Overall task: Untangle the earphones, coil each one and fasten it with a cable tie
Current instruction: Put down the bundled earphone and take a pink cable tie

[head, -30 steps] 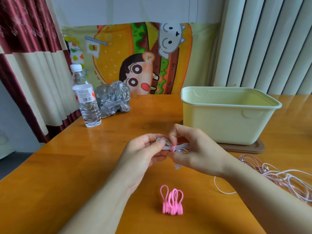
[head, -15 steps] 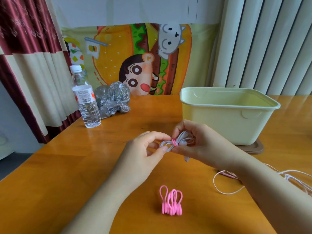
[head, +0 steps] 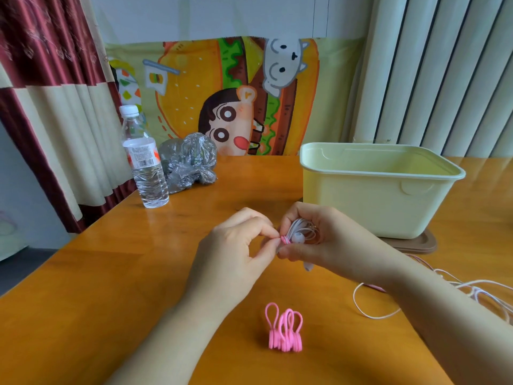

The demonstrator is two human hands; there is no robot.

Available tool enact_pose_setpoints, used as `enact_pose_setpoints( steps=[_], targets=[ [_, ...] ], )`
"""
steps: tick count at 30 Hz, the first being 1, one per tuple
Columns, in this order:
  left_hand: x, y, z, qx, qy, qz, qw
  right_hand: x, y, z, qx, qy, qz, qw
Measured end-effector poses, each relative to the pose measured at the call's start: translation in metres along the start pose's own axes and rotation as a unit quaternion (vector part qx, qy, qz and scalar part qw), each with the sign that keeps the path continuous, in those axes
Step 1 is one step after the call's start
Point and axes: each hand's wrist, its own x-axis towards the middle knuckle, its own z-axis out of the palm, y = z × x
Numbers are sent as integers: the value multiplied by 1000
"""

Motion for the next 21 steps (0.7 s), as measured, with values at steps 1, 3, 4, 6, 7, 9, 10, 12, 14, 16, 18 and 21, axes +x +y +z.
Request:
enact_pose_setpoints(
  steps=[1, 3, 4, 6, 7, 9, 10, 12, 14, 16, 18, 21],
  targets=[
    [0, 1, 0, 13, 7, 5, 1000, 0, 0, 1, 7, 4, 1, 1000],
    [-1, 2, -2, 54, 25, 12, 998, 0, -1, 3, 20, 11, 0, 1000],
    [-1, 3, -3, 76, 32, 14, 997, 0, -2, 4, 21, 14, -2, 1000],
    [-1, 4, -3, 108, 40, 17, 993, 1, -2, 5, 23, 20, -4, 1000],
    [-1, 4, -3, 115, 41, 21, 992, 1, -2, 5, 25, 25, -4, 999],
    [-1, 3, -3, 106, 33, 22, 994, 1, -2, 6, 34, 30, -4, 999],
    [-1, 4, -3, 88, 29, 15, 996, 1, -2, 6, 38, 28, -4, 999],
    [-1, 3, -3, 40, 26, -2, 999, 1, -2, 4, 50, 22, -1, 999],
    [-1, 4, -2, -5, 28, -13, 1000, 1, -1, 1, 77, 14, 5, 997],
    [-1, 5, -1, -30, 28, -25, 999, 2, 0, -2, 100, -1, 15, 995],
    [-1, 5, -1, -46, 22, -39, 998, 1, 1, -5, 116, -22, 26, 993],
    [-1, 7, -1, -70, 13, -61, 996, 1, 2, -7, 139, -33, 37, 989]
  ],
)
